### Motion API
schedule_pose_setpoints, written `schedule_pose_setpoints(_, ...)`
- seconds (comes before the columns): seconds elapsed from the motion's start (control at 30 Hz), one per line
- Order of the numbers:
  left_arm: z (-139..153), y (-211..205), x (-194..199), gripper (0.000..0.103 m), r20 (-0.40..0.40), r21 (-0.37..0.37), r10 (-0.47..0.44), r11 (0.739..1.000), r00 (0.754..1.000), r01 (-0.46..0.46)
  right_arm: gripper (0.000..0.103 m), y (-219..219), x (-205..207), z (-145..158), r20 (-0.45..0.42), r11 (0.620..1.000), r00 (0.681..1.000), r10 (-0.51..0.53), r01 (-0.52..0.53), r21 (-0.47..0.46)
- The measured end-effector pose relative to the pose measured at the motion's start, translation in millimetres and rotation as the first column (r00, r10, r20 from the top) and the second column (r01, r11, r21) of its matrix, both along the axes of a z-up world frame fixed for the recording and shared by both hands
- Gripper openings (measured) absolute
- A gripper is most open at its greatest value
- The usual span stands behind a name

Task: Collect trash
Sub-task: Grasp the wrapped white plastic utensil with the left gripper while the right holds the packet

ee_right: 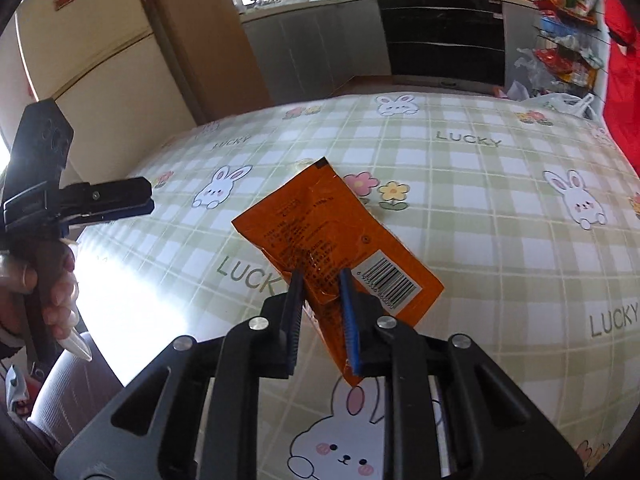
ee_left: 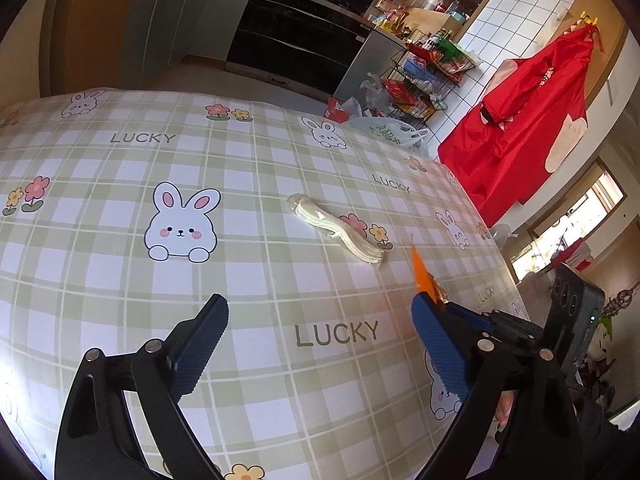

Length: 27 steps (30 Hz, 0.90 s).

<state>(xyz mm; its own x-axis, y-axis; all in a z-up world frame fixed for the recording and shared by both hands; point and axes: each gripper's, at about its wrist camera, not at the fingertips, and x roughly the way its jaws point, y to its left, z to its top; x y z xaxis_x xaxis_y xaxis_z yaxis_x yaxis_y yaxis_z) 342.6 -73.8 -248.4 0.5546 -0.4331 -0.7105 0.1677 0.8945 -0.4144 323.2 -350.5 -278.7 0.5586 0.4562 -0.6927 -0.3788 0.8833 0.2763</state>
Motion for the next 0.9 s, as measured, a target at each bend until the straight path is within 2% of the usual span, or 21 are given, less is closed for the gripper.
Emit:
schedule_pose_setpoints(0.1,-10,-22,16,0.088,-0.033,-0.011,0.011,1.000,0.999,-0.011,0.021,-13,-7,7,0.036,0.998,0.998,-0.060,0.061,-0.026)
schedule_pose_setpoints(0.17,-18,-40,31,0.088,-0.057,0.009,0.039,0.999,0.998,-0.038,0.022,-25,-10,11,0.038,0.995,0.994,-0.102,0.103,-0.020)
schedule_pose_setpoints(0.3,-29,-76,61,0.088,-0.070,0.094,0.042,0.995,0.997,-0.035,0.022,-63,-25,19,0.062,0.972,0.971,-0.231,0.228,0.052)
schedule_pose_setpoints(0.43,-41,-102,92,0.088,-0.083,0.171,0.080,0.983,0.993,-0.065,0.022,-93,-32,16,0.033,0.943,0.947,-0.319,0.314,0.115)
schedule_pose_setpoints(0.57,-58,-108,122,0.088,-0.127,0.224,0.205,0.959,0.970,-0.174,0.022,-106,-37,14,0.029,0.933,0.939,-0.344,0.338,0.126)
schedule_pose_setpoints(0.63,-62,-113,130,0.088,-0.134,0.262,0.236,0.945,0.963,-0.195,0.022,-110,-39,14,0.031,0.931,0.937,-0.349,0.343,0.127)
schedule_pose_setpoints(0.83,-70,-123,138,0.088,-0.130,0.363,0.241,0.914,0.962,-0.180,0.022,-115,-42,15,0.030,0.922,0.930,-0.365,0.357,0.152)
schedule_pose_setpoints(0.87,-70,-123,139,0.086,-0.128,0.370,0.242,0.911,0.962,-0.180,0.022,-115,-43,16,0.032,0.922,0.931,-0.363,0.354,0.154)
schedule_pose_setpoints(0.9,-70,-122,138,0.079,-0.125,0.385,0.238,0.906,0.963,-0.174,0.022,-114,-43,17,0.031,0.924,0.933,-0.358,0.349,0.159)
